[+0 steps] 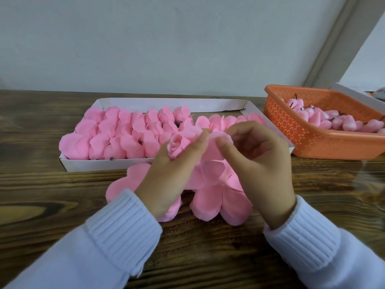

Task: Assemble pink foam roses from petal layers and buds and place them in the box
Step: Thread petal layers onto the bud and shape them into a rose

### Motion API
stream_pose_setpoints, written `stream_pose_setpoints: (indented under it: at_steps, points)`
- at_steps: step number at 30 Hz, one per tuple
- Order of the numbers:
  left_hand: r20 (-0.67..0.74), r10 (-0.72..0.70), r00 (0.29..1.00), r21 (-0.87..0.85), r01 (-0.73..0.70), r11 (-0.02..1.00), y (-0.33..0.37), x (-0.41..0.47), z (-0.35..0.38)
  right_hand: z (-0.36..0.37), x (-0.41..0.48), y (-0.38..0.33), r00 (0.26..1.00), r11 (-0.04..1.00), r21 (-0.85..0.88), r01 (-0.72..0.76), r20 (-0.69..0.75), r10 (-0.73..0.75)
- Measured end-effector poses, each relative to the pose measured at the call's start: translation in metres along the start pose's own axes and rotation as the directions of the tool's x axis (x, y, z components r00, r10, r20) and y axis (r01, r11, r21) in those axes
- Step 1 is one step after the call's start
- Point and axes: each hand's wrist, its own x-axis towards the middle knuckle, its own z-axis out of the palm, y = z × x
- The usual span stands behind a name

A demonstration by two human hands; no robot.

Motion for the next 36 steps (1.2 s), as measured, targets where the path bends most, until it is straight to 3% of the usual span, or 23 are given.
stream_pose_setpoints:
  at_steps: [5,13,16,20,25,31,36]
  points:
    - [0.039,0.068,0.997,0.001,-0.068,0.998,0.003,-0.003,0.007,0.0,0.0,-0.003,0.999,1.0,-0.004,0.014,-0.042,-0.014]
    - [-0.022,0.122,0.992,0.021,-0.121,0.992,0.002,0.0,0.006,0.005,-0.002,-0.006,0.999,0.98,0.196,0.017,0.039,-0.025]
    - [-0.06,0.123,0.991,0.003,-0.123,0.992,0.001,0.002,0.002,0.006,-0.002,-0.005,0.996,0.968,0.244,-0.066,0.078,0.049]
    - [-0.111,0.033,0.993,-0.106,-0.045,0.993,0.0,0.003,0.003,0.007,-0.005,-0.001,0.946,0.956,0.184,-0.228,0.274,0.173]
    - [-0.115,-0.004,0.993,-0.193,-0.018,0.981,0.0,0.004,0.007,0.009,-0.005,0.001,0.918,0.915,0.248,-0.318,0.322,0.232]
    - [-0.016,-0.03,0.999,-0.196,0.026,0.98,0.001,-0.002,0.011,0.011,-0.006,0.005,0.861,0.695,0.528,-0.488,0.422,0.284]
    - [0.309,0.033,0.951,-0.156,0.016,0.988,0.011,-0.002,0.001,0.0,0.004,0.006,0.757,0.618,0.495,-0.611,0.593,0.273]
